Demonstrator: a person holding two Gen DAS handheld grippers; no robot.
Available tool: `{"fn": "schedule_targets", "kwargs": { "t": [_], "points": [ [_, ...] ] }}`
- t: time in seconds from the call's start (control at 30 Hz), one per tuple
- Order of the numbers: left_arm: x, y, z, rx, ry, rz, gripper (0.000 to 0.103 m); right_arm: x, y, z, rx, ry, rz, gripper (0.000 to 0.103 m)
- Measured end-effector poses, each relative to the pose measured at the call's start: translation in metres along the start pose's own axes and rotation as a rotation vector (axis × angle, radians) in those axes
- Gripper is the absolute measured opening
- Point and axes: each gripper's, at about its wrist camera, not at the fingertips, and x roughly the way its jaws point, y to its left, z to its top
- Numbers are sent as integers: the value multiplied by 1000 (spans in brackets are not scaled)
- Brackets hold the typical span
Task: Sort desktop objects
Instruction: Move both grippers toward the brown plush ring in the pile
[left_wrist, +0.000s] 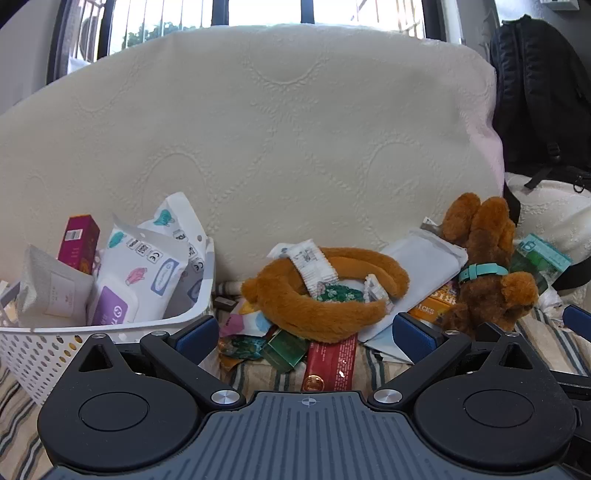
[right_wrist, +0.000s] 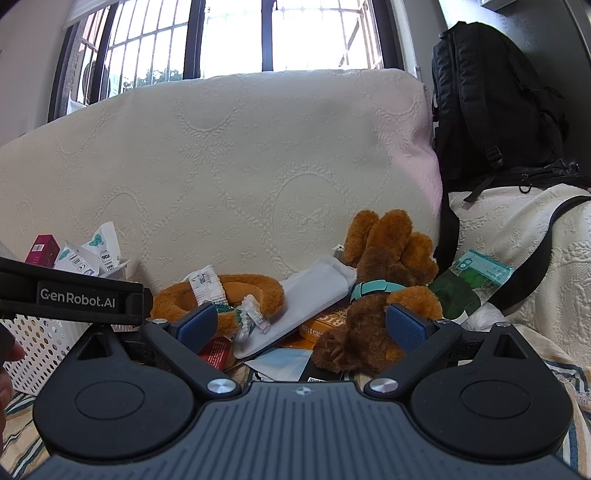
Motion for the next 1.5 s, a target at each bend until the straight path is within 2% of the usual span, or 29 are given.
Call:
{"fn": "schedule_targets", "kwargs": {
  "t": [0.53,0.67,0.9,1.27,1.5],
  "points": [
    [2,-2,2,2,2,0,103,1,-2,0,1,-2,-3,98],
    [4,-4,3,4,3,-5,103,3,-10,-3,7,5,-18,98],
    [17,-17,0,31,7,-24,103,14,-46,-7,55,20,-96,98],
    [58,-72,-12,112,31,-92,103,48,-98,21,27,10,-121,98],
    [87,-118,-13,175,42,-139,103,74,-128,34,-10,85,-100,98]
  ]
}}
